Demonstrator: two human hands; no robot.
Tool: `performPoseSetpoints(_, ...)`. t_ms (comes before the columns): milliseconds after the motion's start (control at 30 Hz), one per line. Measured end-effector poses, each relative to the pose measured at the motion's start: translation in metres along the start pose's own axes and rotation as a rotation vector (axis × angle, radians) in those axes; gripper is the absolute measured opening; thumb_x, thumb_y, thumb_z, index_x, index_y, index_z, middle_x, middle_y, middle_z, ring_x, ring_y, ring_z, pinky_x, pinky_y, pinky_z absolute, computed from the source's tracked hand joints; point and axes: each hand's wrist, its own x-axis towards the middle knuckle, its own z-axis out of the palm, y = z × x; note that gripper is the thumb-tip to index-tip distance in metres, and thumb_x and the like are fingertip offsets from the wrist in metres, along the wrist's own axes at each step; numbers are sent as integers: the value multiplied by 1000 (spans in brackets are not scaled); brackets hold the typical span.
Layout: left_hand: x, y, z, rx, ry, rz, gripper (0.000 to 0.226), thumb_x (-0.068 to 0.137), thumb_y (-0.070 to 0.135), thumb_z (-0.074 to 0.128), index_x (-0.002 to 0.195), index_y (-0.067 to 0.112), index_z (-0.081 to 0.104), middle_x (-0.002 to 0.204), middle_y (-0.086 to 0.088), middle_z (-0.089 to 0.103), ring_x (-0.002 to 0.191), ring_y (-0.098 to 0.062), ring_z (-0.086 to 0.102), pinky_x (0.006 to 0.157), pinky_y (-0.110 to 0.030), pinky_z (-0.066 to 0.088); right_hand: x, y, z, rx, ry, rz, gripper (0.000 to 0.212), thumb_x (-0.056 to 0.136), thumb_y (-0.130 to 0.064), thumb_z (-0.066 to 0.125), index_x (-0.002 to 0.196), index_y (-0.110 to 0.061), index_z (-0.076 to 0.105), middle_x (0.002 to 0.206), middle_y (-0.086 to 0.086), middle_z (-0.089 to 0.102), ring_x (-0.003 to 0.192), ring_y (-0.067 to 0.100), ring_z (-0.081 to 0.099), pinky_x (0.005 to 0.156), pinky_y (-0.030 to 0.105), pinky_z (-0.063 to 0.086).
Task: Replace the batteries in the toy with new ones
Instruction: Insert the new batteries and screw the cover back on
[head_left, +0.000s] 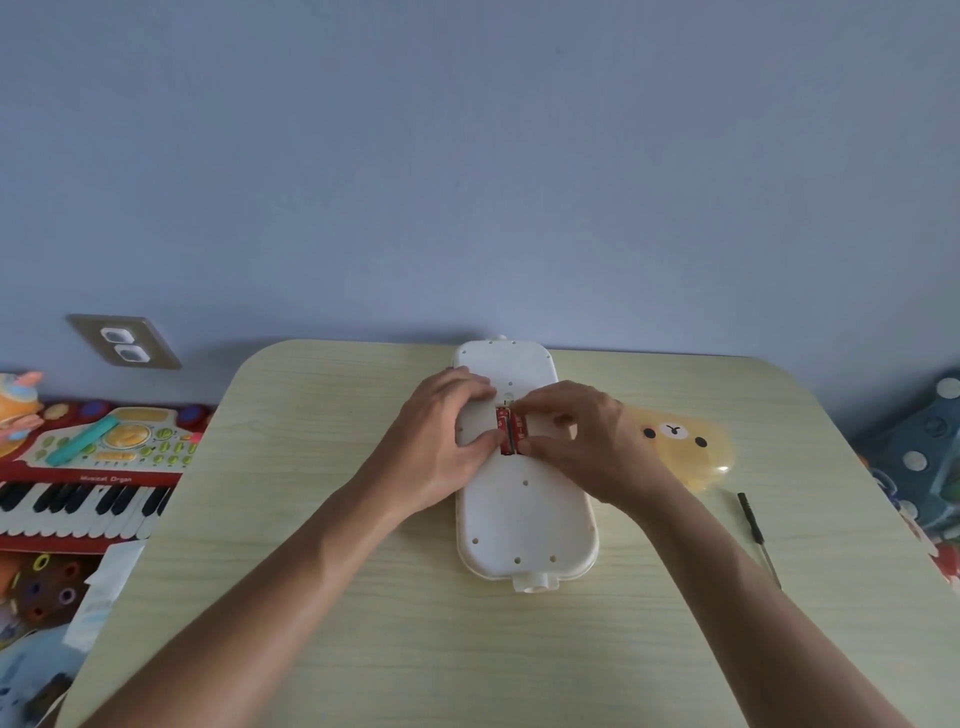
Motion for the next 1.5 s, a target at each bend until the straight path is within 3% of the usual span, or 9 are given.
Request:
performPoseSetpoints(200,1,1,1,-10,-4,-3,46,87,35,72,128,17,62,135,13,54,136,-1,37,100,5,14,11,-3,3,20,-38,91,39,71,-21,85,108,-32,74,109,-14,68,98,5,58,77,15,40)
performPoseSetpoints(333,2,-4,-18,-64,-30,-23,37,87,32,71,123,22,67,129,13,61,123,0,51,106,-16,37,4,-4,-3,53,-21,88,38,81,-25,78,117,-34,72,108,-14,65,97,8,60,83,21,47)
performPoseSetpoints(467,-7,-30,-52,22,102,-111,22,89,22,69,111,24,73,111,7,65,102,-6,60,89,-28,52,-4,-8,-12,55,12,63,49,78,-31,82,124,-36,67,129,-19,59,114,3,55,99,24,45)
performPoseSetpoints(633,-26,-46,-69,50,-159,-293,49,75,43,81,121,36,66,116,8,60,98,3,56,81,-23,48,-14,-7,-9,-49,-120,74,88,69,-43,86,147,-36,46,157,-19,34,139,2,34,111,26,31)
performPoseSetpoints(733,-30,-42,-64,65,-244,-309,63,64,38,91,120,34,64,113,9,53,98,5,54,78,-15,43,-20,1,-4,-28,-143,112,99,68,-44,88,152,-31,38,162,-19,23,146,5,26,112,22,24)
performPoseSetpoints(867,-31,-40,-59,56,-234,-299,50,62,29,93,104,30,67,105,8,55,94,2,57,71,-11,42,-22,10,-1,55,-138,127,100,69,-41,88,153,-31,37,160,-24,18,137,-3,27,106,7,25)
performPoseSetpoints(1000,-27,-31,-62,-61,-168,-322,37,69,18,88,92,35,63,86,7,69,68,-6,65,61,-22,50,-21,15,2,131,-140,142,100,67,-41,89,152,-31,38,162,-22,18,145,2,26,117,31,30)
performPoseSetpoints(1167,2,2,-53,-376,58,-248,36,75,9,82,102,30,70,86,3,78,72,-14,72,73,-29,54,-23,19,4,160,-139,130,101,66,-45,89,152,-32,38,163,-23,17,146,3,26,119,35,31)
performPoseSetpoints(1500,30,27,-12,-351,-154,-170,38,70,15,87,99,32,69,80,-2,76,74,-19,74,76,-46,61,-21,24,6,177,-150,113,103,69,-45,88,155,-31,33,164,-22,13,147,1,23,117,31,31)
